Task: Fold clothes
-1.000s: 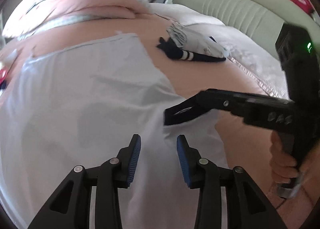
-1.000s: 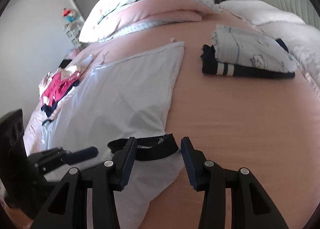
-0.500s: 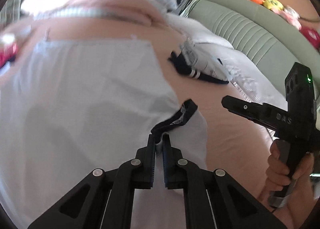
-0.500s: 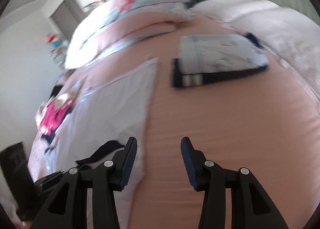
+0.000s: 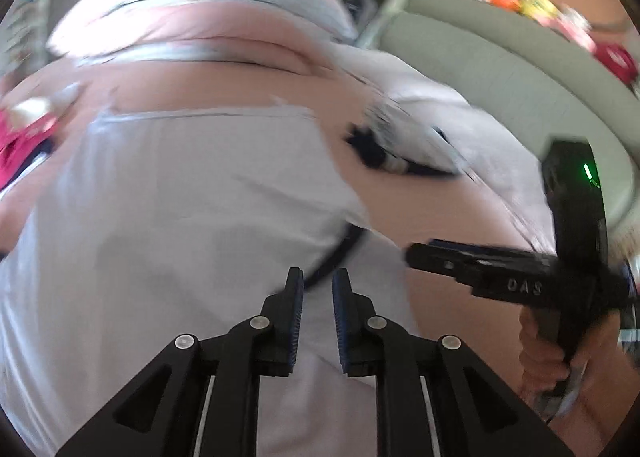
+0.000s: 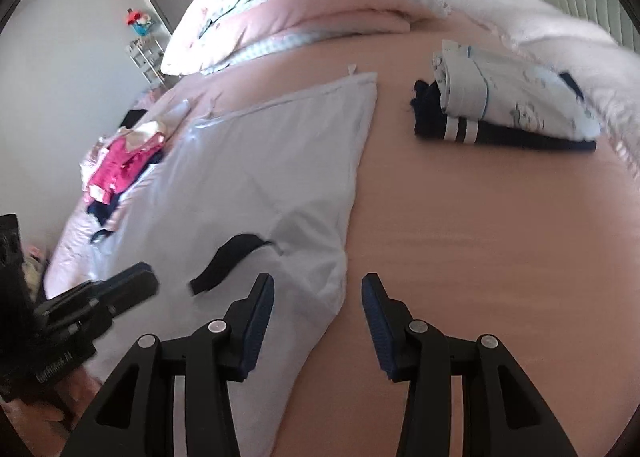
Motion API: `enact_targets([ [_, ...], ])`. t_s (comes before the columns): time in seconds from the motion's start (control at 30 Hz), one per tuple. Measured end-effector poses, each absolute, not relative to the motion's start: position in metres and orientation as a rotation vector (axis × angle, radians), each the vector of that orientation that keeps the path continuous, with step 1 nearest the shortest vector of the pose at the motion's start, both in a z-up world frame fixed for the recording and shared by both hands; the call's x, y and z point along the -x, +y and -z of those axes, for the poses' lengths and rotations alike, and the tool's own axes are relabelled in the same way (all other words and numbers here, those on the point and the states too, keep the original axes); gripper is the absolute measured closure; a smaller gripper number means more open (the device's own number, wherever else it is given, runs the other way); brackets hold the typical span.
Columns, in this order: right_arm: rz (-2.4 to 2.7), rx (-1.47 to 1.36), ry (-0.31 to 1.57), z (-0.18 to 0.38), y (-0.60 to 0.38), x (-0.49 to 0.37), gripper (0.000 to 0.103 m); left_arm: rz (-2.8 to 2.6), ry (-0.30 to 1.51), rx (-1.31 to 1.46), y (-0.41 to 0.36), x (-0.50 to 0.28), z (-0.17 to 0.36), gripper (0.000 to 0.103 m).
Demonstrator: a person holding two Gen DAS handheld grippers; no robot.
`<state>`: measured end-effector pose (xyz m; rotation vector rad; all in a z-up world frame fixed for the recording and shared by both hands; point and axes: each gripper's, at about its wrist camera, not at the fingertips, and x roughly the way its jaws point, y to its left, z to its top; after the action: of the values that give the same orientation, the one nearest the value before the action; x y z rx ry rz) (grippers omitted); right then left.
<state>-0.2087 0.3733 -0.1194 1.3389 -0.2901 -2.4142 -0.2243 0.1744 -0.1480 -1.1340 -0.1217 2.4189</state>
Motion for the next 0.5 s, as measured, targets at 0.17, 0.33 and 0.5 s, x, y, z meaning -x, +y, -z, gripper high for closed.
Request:
enact_targets([
  [0.17,2.31,-1.419,-0.187,0.124,0.355,0.175,0.058,-2.276,-0.161,1.348,0.186,0.253,0.192,0.09],
  [0.33,2.268,-1.495,0.059,0.147,0.332,0.124,0.058,-2.201,-0.313,1.398,0.17,0.276,0.205,0.09],
  [0.5,2.378,-1.533,0.106,0.14,0.333,0.092,0.058,-2.235,-0.191,1.371,0.165,0.258,0.185,0.09],
])
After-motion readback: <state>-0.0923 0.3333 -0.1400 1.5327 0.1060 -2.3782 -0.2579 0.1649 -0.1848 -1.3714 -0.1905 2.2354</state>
